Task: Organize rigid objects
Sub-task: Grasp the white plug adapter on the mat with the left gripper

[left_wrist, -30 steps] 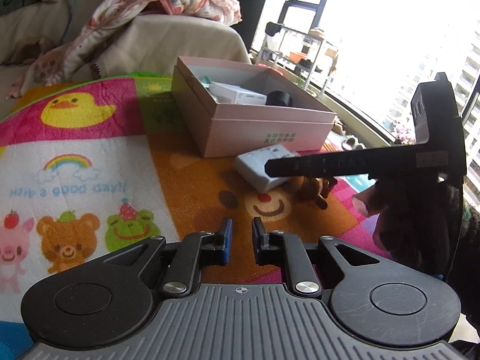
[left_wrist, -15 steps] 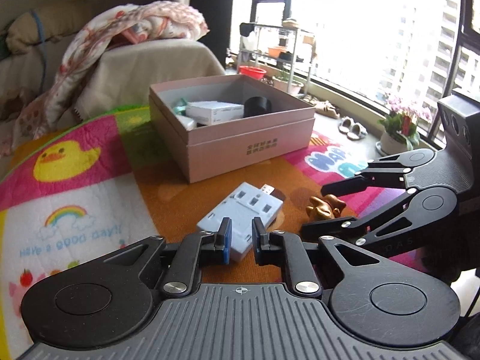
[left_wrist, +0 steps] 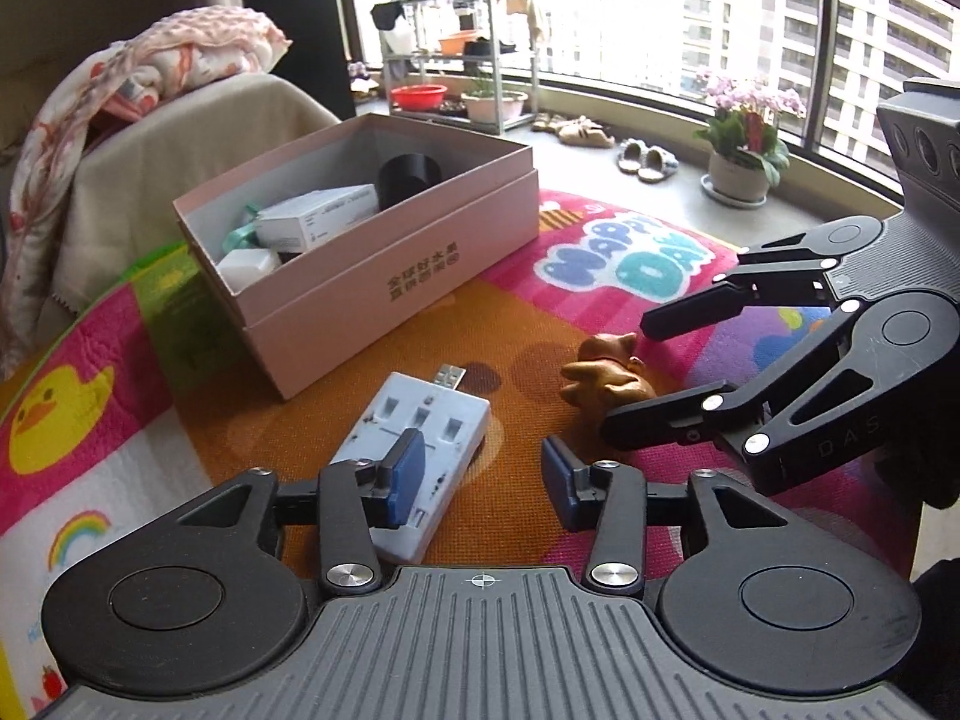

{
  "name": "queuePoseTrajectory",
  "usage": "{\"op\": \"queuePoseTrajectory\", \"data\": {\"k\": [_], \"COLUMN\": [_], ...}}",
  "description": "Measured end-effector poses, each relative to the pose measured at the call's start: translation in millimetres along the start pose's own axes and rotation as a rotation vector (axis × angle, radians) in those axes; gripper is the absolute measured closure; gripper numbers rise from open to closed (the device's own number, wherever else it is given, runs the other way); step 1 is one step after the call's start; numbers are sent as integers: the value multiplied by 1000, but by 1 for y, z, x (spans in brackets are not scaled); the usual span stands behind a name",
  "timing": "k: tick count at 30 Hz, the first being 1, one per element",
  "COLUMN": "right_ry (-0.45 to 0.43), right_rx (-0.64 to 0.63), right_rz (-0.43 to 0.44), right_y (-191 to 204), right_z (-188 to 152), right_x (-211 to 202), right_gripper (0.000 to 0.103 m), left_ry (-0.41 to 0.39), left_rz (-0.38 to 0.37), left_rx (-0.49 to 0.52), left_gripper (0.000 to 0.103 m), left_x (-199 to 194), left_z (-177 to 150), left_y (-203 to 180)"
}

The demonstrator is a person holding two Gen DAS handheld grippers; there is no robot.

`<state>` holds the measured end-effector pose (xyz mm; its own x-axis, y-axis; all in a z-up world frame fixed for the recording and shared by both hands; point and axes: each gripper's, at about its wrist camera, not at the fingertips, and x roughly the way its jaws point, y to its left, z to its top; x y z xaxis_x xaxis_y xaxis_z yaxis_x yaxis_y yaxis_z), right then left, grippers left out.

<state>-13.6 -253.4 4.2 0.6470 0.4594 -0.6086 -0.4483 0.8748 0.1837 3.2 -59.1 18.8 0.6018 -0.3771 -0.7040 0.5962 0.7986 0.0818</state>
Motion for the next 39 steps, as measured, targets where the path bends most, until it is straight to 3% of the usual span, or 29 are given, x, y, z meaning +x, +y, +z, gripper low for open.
{"op": "queuePoseTrajectory", "data": {"k": [4,8,11,23,29,39], "right_ry": [-6,-10,-9,-6,-6,-1], "right_rx": [21,37,38,35,34,25], "right_rz": [3,11,13,15,16,19], "right_y": [-2,-4,-4,-2,-2,1], "right_z": [0,-1,-1,-1,-1,-1], "right_x": [0,-1,-1,0,0,2], "right_gripper": [28,28,27,24,23,20], "left_ry": [8,-9,-7,-25,11,1], "left_rz": [-9,60,64,49,92,50], "left_rx": [6,12,6,-95,-148,-183], "left_gripper": [52,52,49,45,48,50], "left_x": [0,-1,3,18,31,6], "left_z": [3,7,7,10,9,-15], "left_y": [4,16,28,49,61,37]}}
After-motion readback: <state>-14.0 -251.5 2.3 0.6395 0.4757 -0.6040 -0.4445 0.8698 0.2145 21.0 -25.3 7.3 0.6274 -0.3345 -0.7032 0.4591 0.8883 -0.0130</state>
